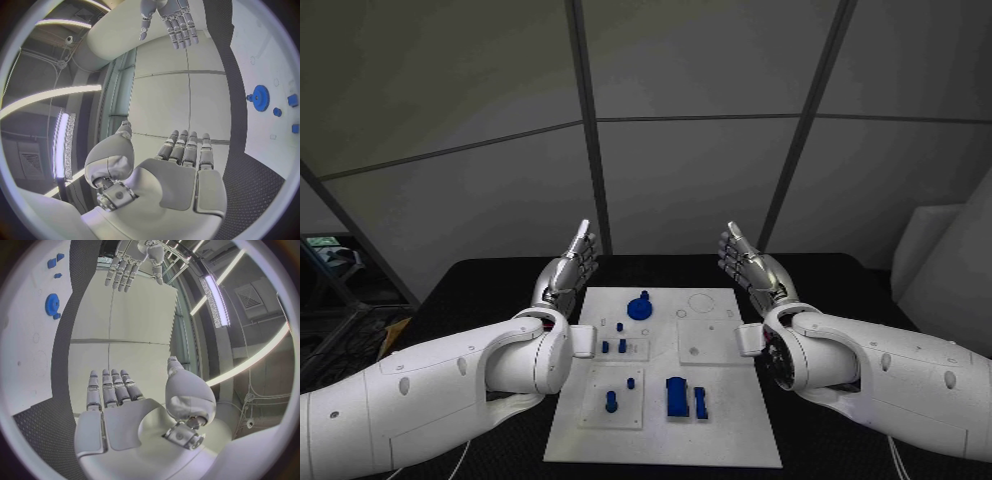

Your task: Assemble the parts on the task board

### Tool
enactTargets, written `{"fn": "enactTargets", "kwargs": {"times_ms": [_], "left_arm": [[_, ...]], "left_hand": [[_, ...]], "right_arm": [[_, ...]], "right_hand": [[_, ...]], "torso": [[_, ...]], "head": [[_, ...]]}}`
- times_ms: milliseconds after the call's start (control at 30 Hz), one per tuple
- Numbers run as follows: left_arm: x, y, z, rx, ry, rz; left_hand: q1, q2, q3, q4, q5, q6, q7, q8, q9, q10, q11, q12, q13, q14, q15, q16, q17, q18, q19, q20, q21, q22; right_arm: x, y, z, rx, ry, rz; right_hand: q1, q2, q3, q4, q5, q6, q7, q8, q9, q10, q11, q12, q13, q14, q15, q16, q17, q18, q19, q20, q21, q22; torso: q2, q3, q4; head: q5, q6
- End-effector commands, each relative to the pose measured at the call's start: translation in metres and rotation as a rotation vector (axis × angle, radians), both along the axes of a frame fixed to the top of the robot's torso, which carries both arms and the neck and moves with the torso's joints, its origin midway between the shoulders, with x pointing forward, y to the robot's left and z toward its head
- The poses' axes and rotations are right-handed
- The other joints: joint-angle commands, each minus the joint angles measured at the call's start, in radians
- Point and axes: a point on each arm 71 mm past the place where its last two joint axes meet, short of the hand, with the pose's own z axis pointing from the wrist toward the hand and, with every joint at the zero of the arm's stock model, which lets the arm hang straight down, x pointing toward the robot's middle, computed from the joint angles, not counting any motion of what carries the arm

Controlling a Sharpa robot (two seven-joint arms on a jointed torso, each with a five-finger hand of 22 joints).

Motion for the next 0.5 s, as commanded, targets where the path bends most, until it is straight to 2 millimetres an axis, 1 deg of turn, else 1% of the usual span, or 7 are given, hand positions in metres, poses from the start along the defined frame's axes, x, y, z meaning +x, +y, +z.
{"fn": "enactTargets", "kwargs": {"times_ms": [33, 100, 167, 200, 233, 333, 500], "left_arm": [[0.0000, 0.0029, 0.0048, 0.059, -0.047, 0.049], [0.0000, 0.0029, 0.0048, 0.059, -0.047, 0.049], [0.0000, 0.0029, 0.0048, 0.059, -0.047, 0.049], [0.0000, 0.0029, 0.0048, 0.059, -0.047, 0.049], [0.0000, 0.0029, 0.0048, 0.059, -0.047, 0.049], [0.0000, 0.0029, 0.0048, 0.059, -0.047, 0.049], [0.0000, 0.0029, 0.0048, 0.059, -0.047, 0.049]], "left_hand": [[-0.136, 0.001, -0.016, 0.000, -0.011, -0.094, -0.005, -0.004, -0.001, -0.097, -0.010, -0.007, -0.002, -0.086, -0.009, -0.007, -0.002, -0.039, -0.060, -0.076, -0.006, -0.040], [-0.163, 0.001, -0.016, 0.000, -0.011, -0.112, -0.005, -0.004, -0.001, -0.116, -0.010, -0.007, -0.002, -0.102, -0.009, -0.007, -0.002, -0.039, -0.073, -0.076, -0.006, -0.048], [-0.180, 0.001, -0.016, 0.000, -0.011, -0.124, -0.005, -0.004, -0.001, -0.128, -0.010, -0.007, -0.002, -0.113, -0.009, -0.007, -0.002, -0.039, -0.081, -0.076, -0.006, -0.053], [-0.186, 0.001, -0.016, 0.000, -0.011, -0.128, -0.005, -0.004, -0.001, -0.132, -0.010, -0.007, -0.002, -0.117, -0.009, -0.007, -0.002, -0.039, -0.084, -0.076, -0.006, -0.055], [-0.196, 0.001, -0.016, 0.000, -0.011, -0.135, -0.005, -0.004, -0.001, -0.139, -0.010, -0.007, -0.002, -0.123, -0.009, -0.007, -0.002, -0.039, -0.088, -0.076, -0.006, -0.125], [-0.227, 0.001, -0.016, 0.000, -0.011, -0.156, -0.005, -0.004, -0.001, -0.161, -0.010, -0.007, -0.002, -0.143, -0.009, -0.007, -0.002, -0.039, -0.099, -0.076, -0.006, -0.125], [-0.261, 0.001, -0.016, 0.000, -0.011, -0.180, -0.005, -0.004, -0.001, -0.185, -0.010, -0.007, -0.002, -0.165, -0.009, -0.007, -0.002, -0.039, -0.112, -0.076, -0.006, -0.125]], "right_arm": [[-0.0004, -0.0049, 0.0028, 0.007, -0.015, -0.084], [-0.0004, -0.0049, 0.0028, 0.007, -0.015, -0.084], [-0.0004, -0.0049, 0.0028, 0.007, -0.015, -0.084], [-0.0004, -0.0049, 0.0028, 0.007, -0.015, -0.084], [-0.0004, -0.0049, 0.0028, 0.007, -0.015, -0.084], [-0.0004, -0.0049, 0.0028, 0.007, -0.015, -0.084], [-0.0004, -0.0049, 0.0028, 0.007, -0.015, -0.084]], "right_hand": [[-0.158, 0.000, 0.011, -0.035, -0.052, -0.100, -0.018, -0.004, -0.004, -0.110, -0.006, -0.007, -0.001, -0.106, -0.004, -0.005, -0.003, -0.061, -0.090, -0.046, -0.011, -0.038], [-0.189, 0.000, 0.011, -0.035, -0.052, -0.120, -0.018, -0.004, -0.004, -0.131, -0.006, -0.007, -0.001, -0.127, -0.004, -0.005, -0.003, -0.061, -0.106, -0.046, -0.011, -0.045], [-0.202, 0.000, 0.011, -0.035, -0.052, -0.128, -0.018, -0.004, -0.004, -0.140, -0.006, -0.007, -0.001, -0.136, -0.004, -0.005, -0.003, -0.061, -0.115, -0.046, -0.011, -0.048], [-0.213, 0.000, 0.011, -0.035, -0.052, -0.135, -0.018, -0.004, -0.004, -0.149, -0.006, -0.007, -0.001, -0.143, -0.004, -0.005, -0.003, -0.061, -0.121, -0.046, -0.011, -0.118], [-0.224, 0.000, 0.011, -0.035, -0.052, -0.142, -0.018, -0.004, -0.004, -0.155, -0.006, -0.007, -0.001, -0.151, -0.004, -0.005, -0.003, -0.061, -0.127, -0.046, -0.011, -0.118], [-0.263, 0.000, 0.011, -0.035, -0.052, -0.166, -0.018, -0.004, -0.004, -0.182, -0.006, -0.007, -0.001, -0.177, -0.004, -0.005, -0.003, -0.061, -0.149, -0.046, -0.011, -0.118], [-0.303, 0.000, 0.011, -0.035, -0.052, -0.192, -0.018, -0.004, -0.004, -0.210, -0.006, -0.007, -0.001, -0.204, -0.004, -0.005, -0.003, -0.061, -0.171, -0.046, -0.011, -0.118]], "torso": [[0.001, 0.0003, 0.0012], [0.001, 0.0003, 0.0012], [0.001, 0.0003, 0.0012], [0.001, 0.0003, 0.0012], [0.001, 0.0003, 0.0012], [0.001, 0.0003, 0.0012], [0.001, 0.0003, 0.0012]], "head": [[0.000, 0.000], [0.000, 0.000], [0.000, 0.000], [0.000, 0.000], [0.000, 0.000], [0.000, 0.000], [0.000, 0.000]]}}
